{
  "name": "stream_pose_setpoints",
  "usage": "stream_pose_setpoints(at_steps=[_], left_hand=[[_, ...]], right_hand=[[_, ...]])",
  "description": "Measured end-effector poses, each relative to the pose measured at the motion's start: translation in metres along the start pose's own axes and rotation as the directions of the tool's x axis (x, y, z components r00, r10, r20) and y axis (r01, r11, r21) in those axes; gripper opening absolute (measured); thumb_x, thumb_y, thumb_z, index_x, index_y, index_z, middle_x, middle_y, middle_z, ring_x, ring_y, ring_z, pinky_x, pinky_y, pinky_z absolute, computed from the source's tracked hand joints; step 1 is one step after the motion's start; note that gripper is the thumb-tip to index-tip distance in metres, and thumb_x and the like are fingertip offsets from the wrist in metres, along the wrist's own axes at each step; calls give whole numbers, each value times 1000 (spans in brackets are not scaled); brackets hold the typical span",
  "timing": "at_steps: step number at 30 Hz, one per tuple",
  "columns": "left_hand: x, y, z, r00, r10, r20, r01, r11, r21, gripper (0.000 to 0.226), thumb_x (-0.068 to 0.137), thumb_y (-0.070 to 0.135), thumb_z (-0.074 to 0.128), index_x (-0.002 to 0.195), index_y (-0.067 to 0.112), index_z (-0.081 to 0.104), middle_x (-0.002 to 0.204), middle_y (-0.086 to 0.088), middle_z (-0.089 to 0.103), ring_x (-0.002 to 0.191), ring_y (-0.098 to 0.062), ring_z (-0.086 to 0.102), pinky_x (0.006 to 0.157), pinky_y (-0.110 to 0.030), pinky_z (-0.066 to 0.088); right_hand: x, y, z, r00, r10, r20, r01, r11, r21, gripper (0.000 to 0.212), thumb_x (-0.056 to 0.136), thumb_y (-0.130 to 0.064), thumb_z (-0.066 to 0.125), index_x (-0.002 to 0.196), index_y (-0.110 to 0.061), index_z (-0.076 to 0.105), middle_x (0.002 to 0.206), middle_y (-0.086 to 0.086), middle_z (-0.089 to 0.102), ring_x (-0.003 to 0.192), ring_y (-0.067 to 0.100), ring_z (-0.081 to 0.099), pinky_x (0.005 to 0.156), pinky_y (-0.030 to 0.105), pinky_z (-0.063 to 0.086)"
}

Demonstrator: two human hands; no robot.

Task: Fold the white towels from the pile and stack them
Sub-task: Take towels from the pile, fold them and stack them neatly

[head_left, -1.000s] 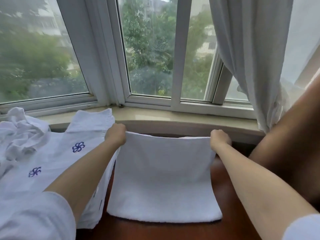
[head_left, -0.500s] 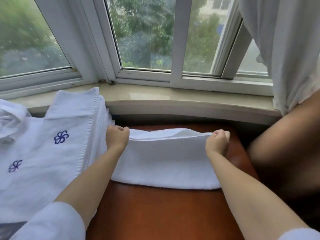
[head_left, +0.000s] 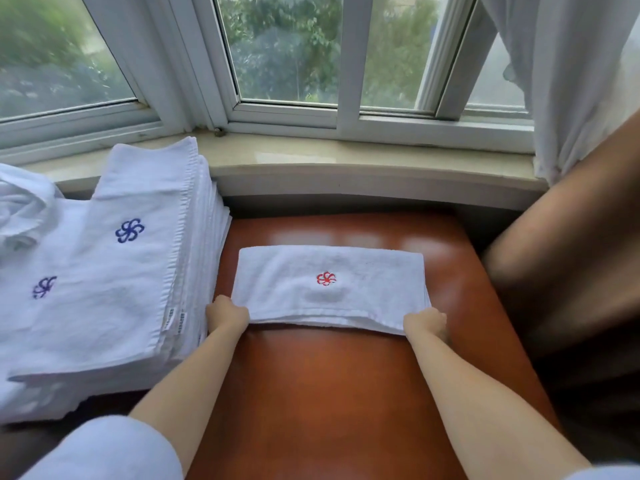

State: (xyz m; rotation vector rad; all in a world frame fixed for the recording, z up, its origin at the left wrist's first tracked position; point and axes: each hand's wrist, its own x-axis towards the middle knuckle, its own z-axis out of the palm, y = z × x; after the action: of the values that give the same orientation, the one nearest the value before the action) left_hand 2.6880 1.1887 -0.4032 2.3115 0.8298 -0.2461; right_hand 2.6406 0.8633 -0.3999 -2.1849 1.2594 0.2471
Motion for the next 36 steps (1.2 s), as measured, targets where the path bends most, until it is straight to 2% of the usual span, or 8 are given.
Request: stream_pose_setpoints(at_steps=[8, 14, 17, 20, 23, 27, 32, 36], left_hand=[[15, 11, -2, 989, -91, 116, 86, 995, 44, 35, 88, 8, 54, 118, -9, 54, 114, -25, 58, 93, -40, 62, 80, -46, 57], [13, 8, -3, 996, -78, -32, 75, 993, -95, 41, 87, 6, 47, 125, -9, 52, 126, -27, 55, 112, -44, 55, 93, -48, 50], [11, 3, -2, 997, -72, -7, 71, 995, -72, 40, 85, 3, 49, 123, -8, 53, 122, -26, 57, 110, -43, 56, 92, -48, 51], [13, -1, 1, 993, -74, 90, 81, 994, -79, 34, 84, 7, 53, 115, -7, 56, 112, -24, 61, 99, -42, 60, 84, -48, 55], [16, 4, 1, 993, -80, 84, 89, 990, -107, 39, 88, 20, 60, 118, -5, 59, 115, -21, 62, 103, -40, 59, 86, -42, 53], [22, 12, -6, 998, -61, -33, 55, 985, -161, 26, 83, 10, 57, 107, 1, 57, 111, -19, 62, 102, -38, 58, 85, -41, 52], [21, 14, 5, 981, -171, 89, 168, 985, 44, 56, 82, 19, 56, 133, 1, 45, 134, -21, 46, 118, -39, 49, 99, -44, 46], [31, 26, 5, 974, -157, 164, 168, 984, -56, 64, 79, 26, 67, 134, 2, 44, 132, -16, 51, 116, -37, 52, 94, -39, 45]], right_hand=[[6, -2, 1, 993, 48, -111, -56, 996, -63, 35, 89, -9, 52, 123, -8, 54, 128, 14, 51, 122, 32, 45, 103, 39, 32], [3, -6, -4, 933, 6, -360, 14, 999, 53, 30, 94, -13, 42, 114, 0, 59, 124, 17, 53, 119, 34, 44, 100, 44, 32], [2, 4, -1, 975, 155, -162, -141, 985, 95, 36, 94, -14, 42, 125, 0, 55, 132, 18, 50, 122, 36, 45, 100, 43, 35], [2, 14, 7, 997, 79, -12, -77, 989, 127, 44, 100, -30, 41, 132, -1, 48, 134, 20, 45, 123, 38, 43, 97, 42, 39], [3, 13, 10, 995, 19, -97, -11, 997, 77, 41, 97, -30, 47, 126, -1, 55, 131, 16, 45, 123, 34, 40, 97, 41, 39], [12, -7, 3, 931, -158, -328, 165, 986, -7, 25, 96, -19, 48, 111, -5, 61, 122, 13, 51, 117, 31, 41, 97, 41, 34], [24, -10, 4, 986, 133, -97, -133, 991, 15, 48, 81, -22, 59, 126, -8, 48, 135, 17, 44, 126, 34, 40, 105, 44, 30], [36, -13, 11, 989, 147, 5, -147, 987, 63, 51, 78, -28, 61, 123, -7, 48, 122, 15, 57, 116, 36, 51, 104, 42, 36]])
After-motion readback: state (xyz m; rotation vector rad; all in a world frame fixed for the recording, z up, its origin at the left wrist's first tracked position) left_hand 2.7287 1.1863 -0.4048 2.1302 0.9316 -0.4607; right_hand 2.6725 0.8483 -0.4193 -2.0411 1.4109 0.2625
